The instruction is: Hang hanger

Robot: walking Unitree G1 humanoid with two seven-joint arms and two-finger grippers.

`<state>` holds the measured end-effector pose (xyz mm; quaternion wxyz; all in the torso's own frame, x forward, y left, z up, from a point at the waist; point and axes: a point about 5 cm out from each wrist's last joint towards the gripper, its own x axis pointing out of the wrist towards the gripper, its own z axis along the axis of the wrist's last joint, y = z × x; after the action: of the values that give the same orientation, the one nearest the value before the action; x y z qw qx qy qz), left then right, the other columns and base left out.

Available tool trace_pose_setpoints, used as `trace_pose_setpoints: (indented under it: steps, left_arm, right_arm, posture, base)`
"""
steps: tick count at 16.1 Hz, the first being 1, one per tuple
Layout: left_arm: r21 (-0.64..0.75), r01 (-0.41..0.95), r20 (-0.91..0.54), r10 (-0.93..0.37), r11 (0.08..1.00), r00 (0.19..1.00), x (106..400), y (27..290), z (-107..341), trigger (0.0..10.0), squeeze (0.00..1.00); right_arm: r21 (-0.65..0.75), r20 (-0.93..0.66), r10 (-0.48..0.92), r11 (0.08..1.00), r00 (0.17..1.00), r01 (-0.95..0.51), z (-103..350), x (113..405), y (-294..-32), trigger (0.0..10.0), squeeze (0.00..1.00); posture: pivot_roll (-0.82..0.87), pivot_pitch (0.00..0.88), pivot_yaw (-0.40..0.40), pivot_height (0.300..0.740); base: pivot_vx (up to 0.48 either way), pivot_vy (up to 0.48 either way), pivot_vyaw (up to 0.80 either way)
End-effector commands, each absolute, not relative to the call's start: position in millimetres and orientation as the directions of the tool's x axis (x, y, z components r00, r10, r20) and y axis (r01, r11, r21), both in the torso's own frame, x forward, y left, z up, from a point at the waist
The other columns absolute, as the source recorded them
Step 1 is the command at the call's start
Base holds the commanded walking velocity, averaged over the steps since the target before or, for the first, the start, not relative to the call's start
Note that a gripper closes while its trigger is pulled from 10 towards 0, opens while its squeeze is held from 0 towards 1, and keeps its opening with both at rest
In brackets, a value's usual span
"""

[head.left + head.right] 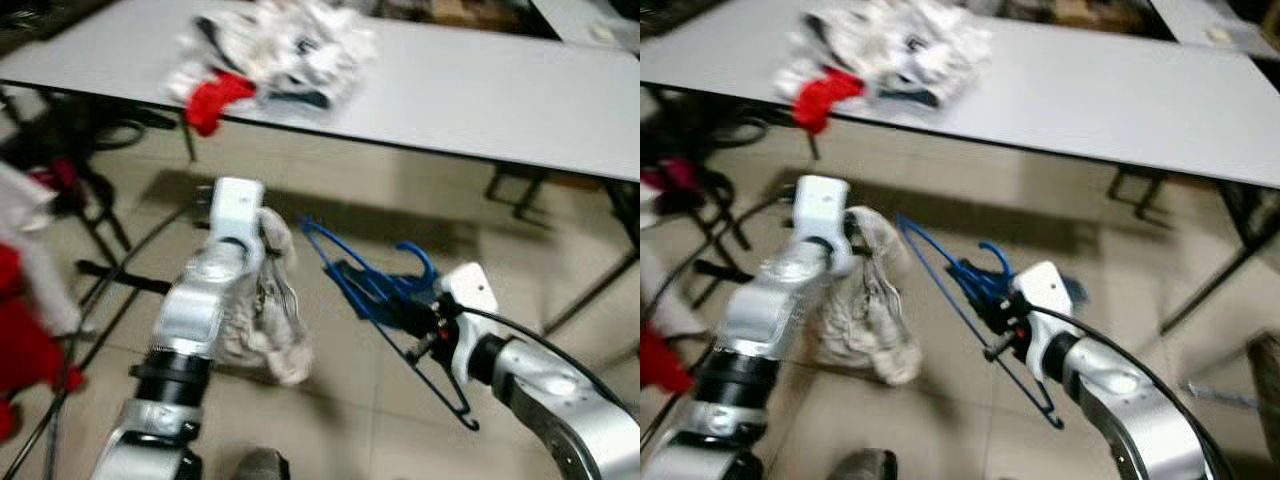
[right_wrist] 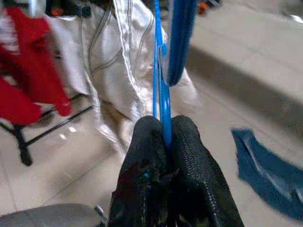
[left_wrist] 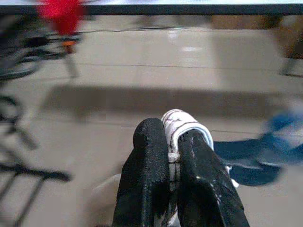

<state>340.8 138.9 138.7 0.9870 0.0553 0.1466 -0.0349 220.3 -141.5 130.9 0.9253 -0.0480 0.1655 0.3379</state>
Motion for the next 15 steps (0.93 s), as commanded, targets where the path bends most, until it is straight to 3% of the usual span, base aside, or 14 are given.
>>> trace_pose_setpoints:
  steps: [1,4,12,15]
  left_arm:
    - [0.101,0.087,-0.216,-0.063,0.991,0.974,348,132,156,10.0,0.00]
    - [0.112,0.068,-0.207,-0.043,0.991,0.977,351,138,159,10.0,0.00]
    - [0.039,0.081,-0.190,-0.072,0.996,0.979,372,129,176,10.0,0.00]
    - [0.074,0.061,-0.166,-0.048,0.995,0.985,375,135,184,10.0,0.00]
  right_arm:
    - [0.012,-0.348,0.619,0.754,0.704,-0.657,132,219,-144,10.0,0.00]
    - [0.005,-0.332,0.602,0.771,0.727,-0.637,135,227,-146,10.0,0.00]
    - [0.047,-0.309,0.697,0.690,0.647,-0.722,146,233,-133,10.0,0.00]
    - [0.071,-0.317,0.722,0.664,0.615,-0.744,141,233,-123,10.0,0.00]
  posture:
    - [-0.08,0.063,-0.009,0.740]
    - [-0.06,0.034,-0.048,0.740]
    - [-0.04,0.053,-0.068,0.740]
    - [-0.01,0.060,-0.092,0.740]
  base:
    - [0.000,0.000,0.80]
    - [0.000,0.000,0.80]
    - [0.000,0.000,0.00]
    - [0.000,0.000,0.00]
